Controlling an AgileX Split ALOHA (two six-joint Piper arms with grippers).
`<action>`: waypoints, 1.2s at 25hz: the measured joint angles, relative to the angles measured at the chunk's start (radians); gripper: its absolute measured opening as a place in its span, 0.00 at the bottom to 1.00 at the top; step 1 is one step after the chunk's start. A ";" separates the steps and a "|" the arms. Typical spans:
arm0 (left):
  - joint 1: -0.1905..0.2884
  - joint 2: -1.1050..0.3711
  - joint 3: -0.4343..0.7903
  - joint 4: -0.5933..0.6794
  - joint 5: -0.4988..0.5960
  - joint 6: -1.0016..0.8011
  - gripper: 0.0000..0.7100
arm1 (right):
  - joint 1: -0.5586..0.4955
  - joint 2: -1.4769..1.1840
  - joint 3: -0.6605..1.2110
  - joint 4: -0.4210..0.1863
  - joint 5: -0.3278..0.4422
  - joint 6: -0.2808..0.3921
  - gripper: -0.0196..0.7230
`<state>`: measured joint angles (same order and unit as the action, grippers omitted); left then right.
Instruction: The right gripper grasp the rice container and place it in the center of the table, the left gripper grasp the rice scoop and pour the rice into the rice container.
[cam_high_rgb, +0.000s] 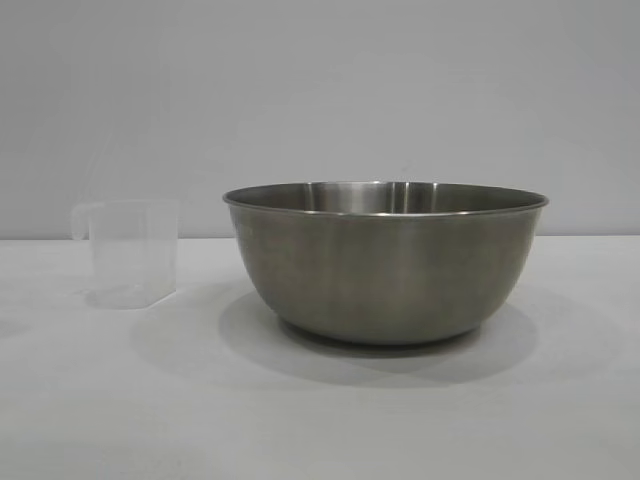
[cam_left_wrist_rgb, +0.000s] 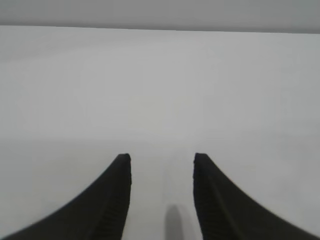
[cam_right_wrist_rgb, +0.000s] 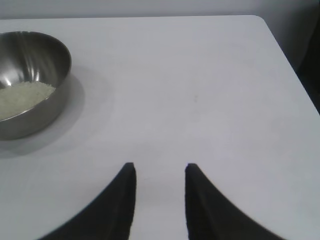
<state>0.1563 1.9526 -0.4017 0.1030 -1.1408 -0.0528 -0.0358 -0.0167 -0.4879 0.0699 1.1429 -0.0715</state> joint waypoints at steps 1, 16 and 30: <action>0.008 -0.013 0.000 0.024 0.000 0.002 0.36 | 0.000 0.000 0.000 0.000 0.000 0.000 0.34; 0.009 -0.422 -0.200 0.137 0.685 -0.117 0.36 | 0.000 0.000 0.000 0.000 0.000 0.000 0.34; -0.056 -1.038 -0.209 0.282 1.409 -0.329 0.36 | 0.000 0.000 0.000 0.000 0.000 0.000 0.34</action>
<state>0.1002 0.9145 -0.6105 0.3854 0.2682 -0.3822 -0.0358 -0.0167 -0.4879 0.0699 1.1429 -0.0715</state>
